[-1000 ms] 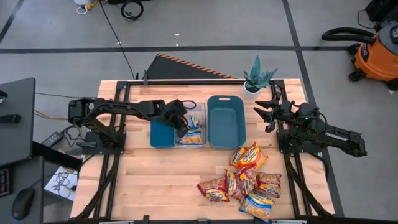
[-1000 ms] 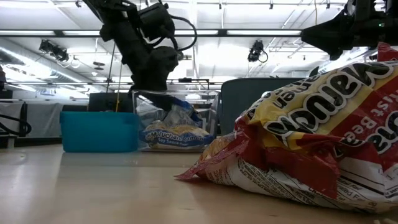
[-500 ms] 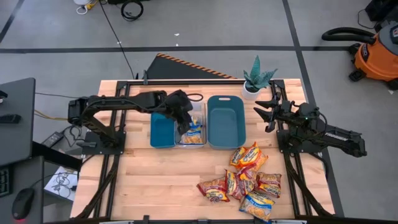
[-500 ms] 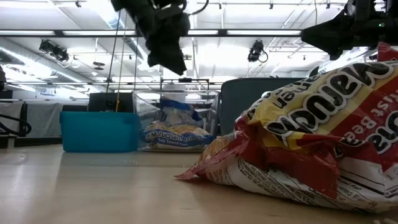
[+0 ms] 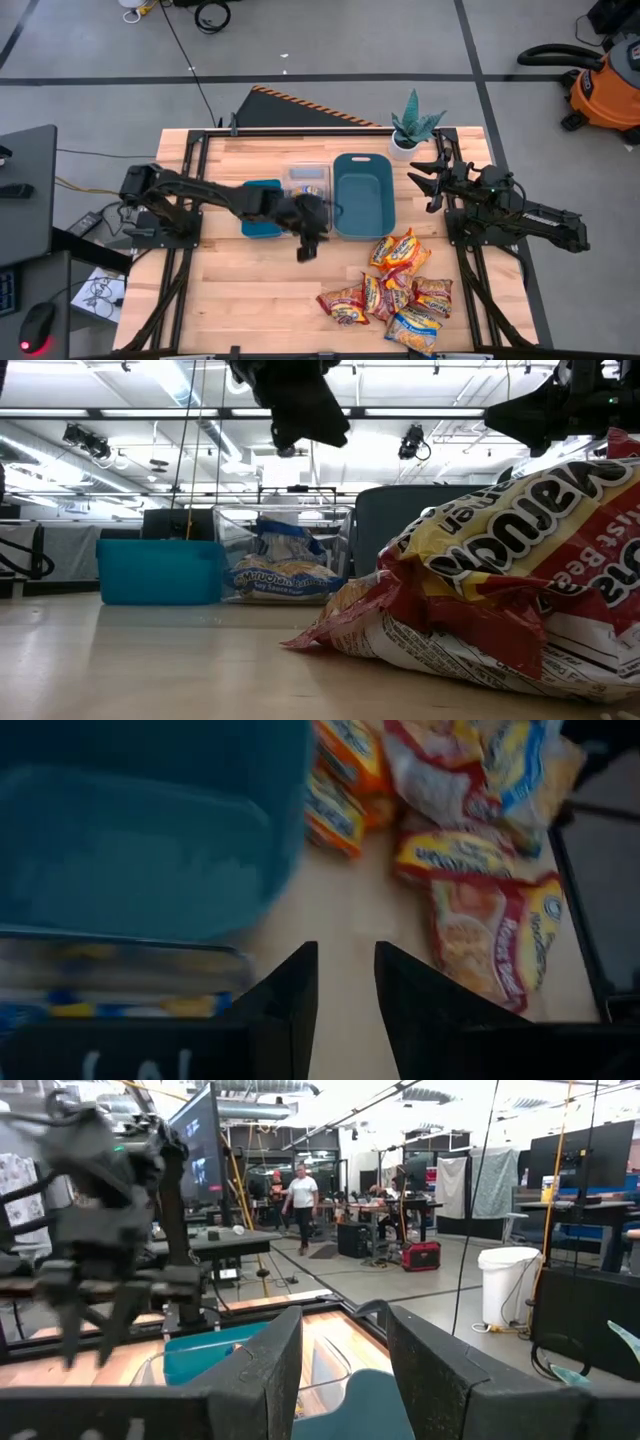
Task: Sort Maruchan noodles
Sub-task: Put the red noodle pack into the right blue bin
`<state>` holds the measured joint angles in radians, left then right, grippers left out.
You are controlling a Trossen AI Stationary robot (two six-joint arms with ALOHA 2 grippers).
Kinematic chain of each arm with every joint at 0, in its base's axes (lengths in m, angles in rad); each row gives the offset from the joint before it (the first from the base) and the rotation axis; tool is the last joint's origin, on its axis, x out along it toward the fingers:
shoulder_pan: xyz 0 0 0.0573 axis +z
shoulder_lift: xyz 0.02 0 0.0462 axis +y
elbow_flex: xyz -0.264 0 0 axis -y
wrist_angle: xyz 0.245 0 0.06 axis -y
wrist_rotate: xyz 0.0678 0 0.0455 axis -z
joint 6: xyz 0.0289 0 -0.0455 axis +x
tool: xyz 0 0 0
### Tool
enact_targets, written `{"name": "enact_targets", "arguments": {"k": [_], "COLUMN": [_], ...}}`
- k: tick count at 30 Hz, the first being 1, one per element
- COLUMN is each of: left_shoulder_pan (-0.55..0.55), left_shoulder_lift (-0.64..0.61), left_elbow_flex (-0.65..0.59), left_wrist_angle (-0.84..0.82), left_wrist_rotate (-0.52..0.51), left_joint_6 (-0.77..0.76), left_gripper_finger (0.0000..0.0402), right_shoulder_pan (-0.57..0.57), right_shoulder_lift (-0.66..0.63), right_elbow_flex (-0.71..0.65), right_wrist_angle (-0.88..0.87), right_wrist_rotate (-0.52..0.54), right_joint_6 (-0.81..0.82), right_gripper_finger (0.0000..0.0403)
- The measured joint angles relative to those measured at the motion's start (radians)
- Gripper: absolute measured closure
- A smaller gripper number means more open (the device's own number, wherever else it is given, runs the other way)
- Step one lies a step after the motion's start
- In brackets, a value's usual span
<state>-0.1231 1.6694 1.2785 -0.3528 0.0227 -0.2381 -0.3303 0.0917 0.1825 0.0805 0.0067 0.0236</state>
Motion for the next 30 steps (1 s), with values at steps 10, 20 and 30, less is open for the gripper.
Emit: {"name": "enact_targets", "arguments": {"k": [10, 20, 30], "left_shoulder_pan": [-0.176, -0.332, -0.376], "left_shoulder_lift": [0.157, 0.283, 0.318], "left_elbow_flex": [0.105, 0.106, 0.119], "left_wrist_angle": [-0.066, -0.058, 0.066], "left_wrist_rotate": [0.031, -0.092, -0.181], "left_joint_6": [-0.006, -0.064, -0.222], "left_gripper_finger": [0.0295, 0.0295, 0.0286], "right_shoulder_pan": [0.0, 0.0, 0.0], "right_shoulder_lift": [0.0, 0.0, 0.0], "right_elbow_flex": [0.0, 0.0, 0.0], "right_wrist_angle": [0.001, 0.0, 0.0], "right_wrist_rotate": [0.0, 0.0, 0.0], "right_joint_6": [0.0, 0.0, 0.0], "right_gripper_finger": [0.025, 0.025, 0.025]}}
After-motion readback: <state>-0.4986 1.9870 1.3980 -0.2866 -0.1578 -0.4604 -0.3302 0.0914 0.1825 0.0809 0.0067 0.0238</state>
